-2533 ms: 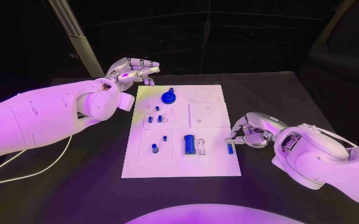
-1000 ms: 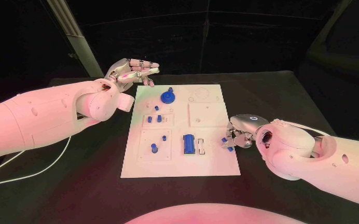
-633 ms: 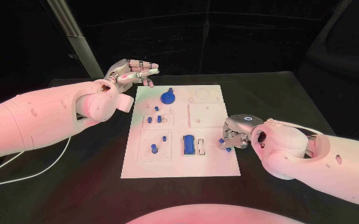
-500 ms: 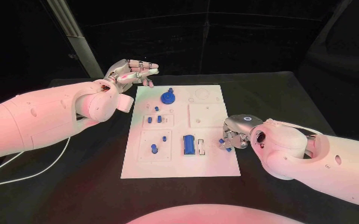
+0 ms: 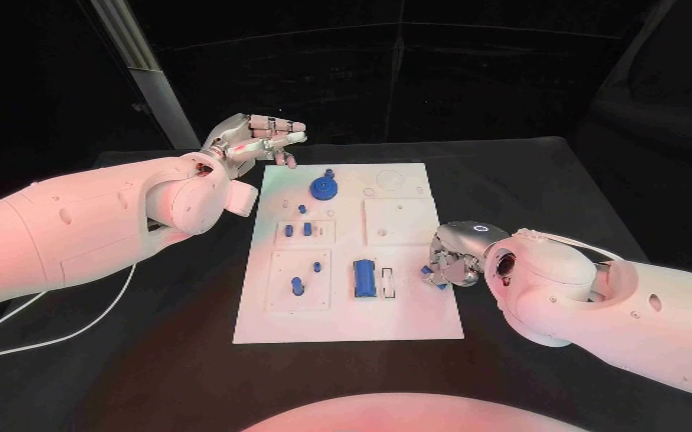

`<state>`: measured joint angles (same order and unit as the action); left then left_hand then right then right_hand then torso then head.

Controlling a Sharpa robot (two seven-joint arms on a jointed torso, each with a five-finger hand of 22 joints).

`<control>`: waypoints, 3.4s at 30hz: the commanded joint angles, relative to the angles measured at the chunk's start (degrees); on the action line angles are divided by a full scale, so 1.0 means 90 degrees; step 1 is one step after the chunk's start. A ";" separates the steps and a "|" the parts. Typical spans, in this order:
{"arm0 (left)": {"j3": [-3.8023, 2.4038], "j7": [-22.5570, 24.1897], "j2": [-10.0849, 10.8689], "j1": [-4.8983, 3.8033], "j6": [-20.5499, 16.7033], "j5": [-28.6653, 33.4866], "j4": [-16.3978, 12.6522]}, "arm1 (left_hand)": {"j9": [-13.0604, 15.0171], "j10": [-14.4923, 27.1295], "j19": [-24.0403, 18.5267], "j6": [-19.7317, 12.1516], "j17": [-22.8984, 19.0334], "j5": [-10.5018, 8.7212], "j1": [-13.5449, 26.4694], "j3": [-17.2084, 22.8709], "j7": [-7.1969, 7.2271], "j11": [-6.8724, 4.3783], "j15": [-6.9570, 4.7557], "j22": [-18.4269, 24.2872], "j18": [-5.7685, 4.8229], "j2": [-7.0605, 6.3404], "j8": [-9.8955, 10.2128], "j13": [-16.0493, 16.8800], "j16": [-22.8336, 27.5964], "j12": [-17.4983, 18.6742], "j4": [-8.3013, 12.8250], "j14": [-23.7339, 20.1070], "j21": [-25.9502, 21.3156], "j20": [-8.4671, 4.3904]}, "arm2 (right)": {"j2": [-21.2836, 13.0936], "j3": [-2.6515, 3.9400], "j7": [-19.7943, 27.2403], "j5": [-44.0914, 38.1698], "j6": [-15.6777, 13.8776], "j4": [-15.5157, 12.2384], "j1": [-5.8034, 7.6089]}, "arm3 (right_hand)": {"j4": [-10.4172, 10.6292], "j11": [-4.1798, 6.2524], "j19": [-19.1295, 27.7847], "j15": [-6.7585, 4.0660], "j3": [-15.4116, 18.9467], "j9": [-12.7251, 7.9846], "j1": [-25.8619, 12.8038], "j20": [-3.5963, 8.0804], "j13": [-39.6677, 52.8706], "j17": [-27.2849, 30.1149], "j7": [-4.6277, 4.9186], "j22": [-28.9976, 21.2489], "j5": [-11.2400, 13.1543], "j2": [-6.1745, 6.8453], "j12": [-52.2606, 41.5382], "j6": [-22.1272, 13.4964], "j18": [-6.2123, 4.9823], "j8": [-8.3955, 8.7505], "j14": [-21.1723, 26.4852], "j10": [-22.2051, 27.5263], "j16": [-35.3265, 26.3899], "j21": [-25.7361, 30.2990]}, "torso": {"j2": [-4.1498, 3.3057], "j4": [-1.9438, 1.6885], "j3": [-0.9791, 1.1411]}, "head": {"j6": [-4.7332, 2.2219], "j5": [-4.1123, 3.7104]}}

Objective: Assemble the parts on the task board

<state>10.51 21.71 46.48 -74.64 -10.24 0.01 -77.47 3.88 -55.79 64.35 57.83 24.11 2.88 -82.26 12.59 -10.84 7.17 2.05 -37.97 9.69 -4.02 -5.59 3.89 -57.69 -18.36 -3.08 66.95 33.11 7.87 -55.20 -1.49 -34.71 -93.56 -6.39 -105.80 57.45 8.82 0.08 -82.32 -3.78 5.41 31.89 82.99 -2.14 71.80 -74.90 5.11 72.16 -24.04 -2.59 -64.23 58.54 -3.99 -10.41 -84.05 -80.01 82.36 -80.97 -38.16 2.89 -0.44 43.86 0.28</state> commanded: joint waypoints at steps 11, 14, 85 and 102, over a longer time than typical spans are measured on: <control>-0.0004 0.0014 -0.0017 -0.0009 0.0055 0.0018 -0.0008 | -0.0002 0.0030 0.0053 -0.0031 -0.0006 0.0027 0.0017 0.0033 -0.0027 0.0001 0.0014 0.0005 0.0087 0.0048 -0.0027 -0.0010 0.0034 -0.0030 -0.0005 -0.0021 -0.0022 0.0001 | -0.0146 -0.0067 0.0152 0.1590 -0.1146 -0.0199 -0.0069 | 0.0253 -0.0047 -0.0050 0.0015 -0.0777 -0.1657 -0.0140 -0.0044 0.0048 -0.0582 0.0009 0.0050 0.0135 0.0268 -0.0061 0.0285 0.0047 0.0211 -0.0433 -0.0042 0.0029 -0.0018 | 0.0002 0.0001 -0.0005 | 0.0037 0.0013; -0.0004 0.0014 -0.0021 -0.0009 0.0055 0.0018 -0.0010 | -0.0002 0.0030 0.0053 -0.0031 -0.0006 0.0027 0.0017 0.0033 -0.0027 0.0001 0.0014 0.0005 0.0087 0.0048 -0.0027 -0.0010 0.0034 -0.0030 -0.0005 -0.0021 -0.0022 0.0001 | -0.0148 -0.0067 0.0208 0.1727 -0.1371 -0.0264 -0.0069 | 0.0284 -0.0043 -0.0057 0.0011 -0.0805 -0.1673 -0.0199 -0.0041 0.0056 -0.0593 0.0003 0.0063 0.0163 0.0308 -0.0074 0.0318 0.0049 0.0214 -0.0436 -0.0053 0.0037 -0.0024 | 0.0000 -0.0006 -0.0006 | 0.0043 0.0015; -0.0004 -0.0021 -0.0059 -0.0014 0.0085 0.0018 -0.0012 | -0.0003 0.0042 0.0057 -0.0042 -0.0019 0.0026 0.0045 0.0047 -0.0031 0.0005 0.0018 0.0015 0.0086 0.0051 -0.0039 -0.0011 0.0030 -0.0043 -0.0014 -0.0023 -0.0031 0.0003 | 0.0716 -0.0065 -0.0190 0.1854 -0.1027 0.0149 -0.0067 | 0.0861 0.0133 -0.0123 -0.0133 -0.0233 -0.1504 -0.1682 0.0096 0.0094 -0.0669 -0.0227 0.0175 0.0683 0.0448 -0.0079 0.0937 0.0070 -0.0029 -0.0457 -0.0260 0.0079 -0.0068 | 0.0004 0.0004 0.0001 | 0.0137 0.0019; -0.0004 -0.0024 -0.0055 -0.0015 0.0085 0.0018 -0.0012 | -0.0003 0.0042 0.0057 -0.0043 -0.0019 0.0026 0.0045 0.0047 -0.0031 0.0005 0.0018 0.0015 0.0086 0.0051 -0.0039 -0.0011 0.0030 -0.0043 -0.0014 -0.0023 -0.0031 0.0004 | 0.0711 -0.0065 -0.0127 0.1714 -0.0931 0.0101 -0.0067 | 0.0764 0.0285 -0.0252 -0.0248 -0.0197 -0.1308 -0.1532 0.0184 0.0464 -0.0971 -0.0409 0.0460 0.0418 -0.0228 -0.0582 0.1227 0.0125 -0.0296 -0.0521 -0.0517 0.0314 -0.0221 | 0.0002 0.0005 0.0004 | 0.0142 0.0008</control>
<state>10.52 21.29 46.01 -74.67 -10.12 0.01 -77.51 3.88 -55.79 64.35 57.63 24.01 2.88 -82.07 12.74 -11.04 7.17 2.05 -37.89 9.69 -3.83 -5.59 3.85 -57.69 -18.36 -3.25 66.95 33.12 7.87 -48.78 -2.09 -36.22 -77.28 -15.38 -104.74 56.78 15.92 2.35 -83.96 -5.56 3.82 20.05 68.57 -0.90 75.16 -74.90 1.58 74.95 -20.09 -3.91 -69.27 69.27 -3.99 -12.92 -83.92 -83.73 84.86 -82.71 -38.14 2.96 -0.42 45.16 0.37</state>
